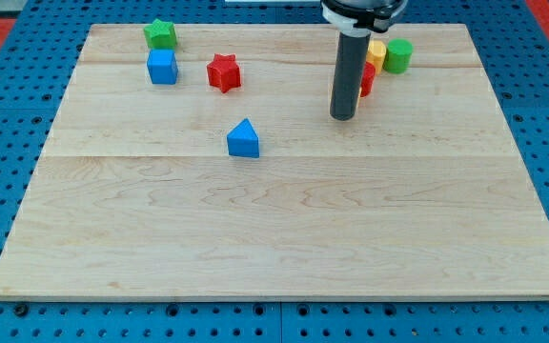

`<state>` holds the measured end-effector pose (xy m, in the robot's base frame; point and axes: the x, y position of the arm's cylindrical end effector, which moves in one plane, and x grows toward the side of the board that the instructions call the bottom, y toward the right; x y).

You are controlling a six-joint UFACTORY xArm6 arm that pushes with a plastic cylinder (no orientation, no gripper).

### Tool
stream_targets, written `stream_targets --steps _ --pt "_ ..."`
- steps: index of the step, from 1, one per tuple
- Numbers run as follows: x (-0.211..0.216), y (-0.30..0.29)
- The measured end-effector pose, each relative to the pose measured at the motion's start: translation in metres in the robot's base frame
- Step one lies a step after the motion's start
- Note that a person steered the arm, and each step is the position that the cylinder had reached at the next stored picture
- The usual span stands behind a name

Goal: Move the yellow blocks towards top right

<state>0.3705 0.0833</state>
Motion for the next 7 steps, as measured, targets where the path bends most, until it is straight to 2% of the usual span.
stream_targets --steps 2,3,4,5,6,7 --pt "-0.033 0.000" --pt "-0.028 -0.029" --pt "-0.035 -0.029" --pt "-0.049 0.009" --pt "-0.005 0.016" --pt "0.084 -0.024"
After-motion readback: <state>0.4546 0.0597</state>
